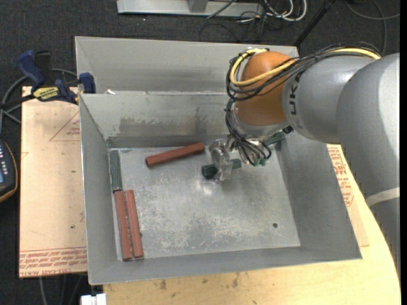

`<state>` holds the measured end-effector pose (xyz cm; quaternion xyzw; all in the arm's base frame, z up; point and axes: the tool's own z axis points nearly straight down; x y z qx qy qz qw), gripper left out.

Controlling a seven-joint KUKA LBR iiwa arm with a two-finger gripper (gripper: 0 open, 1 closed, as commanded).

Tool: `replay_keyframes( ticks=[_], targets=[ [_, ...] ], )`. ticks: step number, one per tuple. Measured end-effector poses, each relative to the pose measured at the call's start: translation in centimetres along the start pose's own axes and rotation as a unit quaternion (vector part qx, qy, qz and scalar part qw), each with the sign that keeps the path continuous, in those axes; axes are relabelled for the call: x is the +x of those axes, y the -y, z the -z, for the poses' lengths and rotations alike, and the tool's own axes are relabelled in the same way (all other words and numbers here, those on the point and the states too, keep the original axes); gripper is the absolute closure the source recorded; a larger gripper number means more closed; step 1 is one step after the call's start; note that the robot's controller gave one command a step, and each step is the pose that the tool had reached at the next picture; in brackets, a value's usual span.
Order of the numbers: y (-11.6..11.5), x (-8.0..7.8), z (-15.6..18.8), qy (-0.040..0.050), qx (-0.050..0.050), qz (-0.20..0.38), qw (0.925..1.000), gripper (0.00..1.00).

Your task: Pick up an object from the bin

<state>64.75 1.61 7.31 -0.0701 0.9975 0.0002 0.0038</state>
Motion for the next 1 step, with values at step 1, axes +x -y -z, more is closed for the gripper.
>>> replay_keyframes(
  ticks=[1],
  targets=[
    [1.84, -0.47, 17.81, 0.0028, 0.001, 0.000, 1.0000, 1.00]
  ],
)
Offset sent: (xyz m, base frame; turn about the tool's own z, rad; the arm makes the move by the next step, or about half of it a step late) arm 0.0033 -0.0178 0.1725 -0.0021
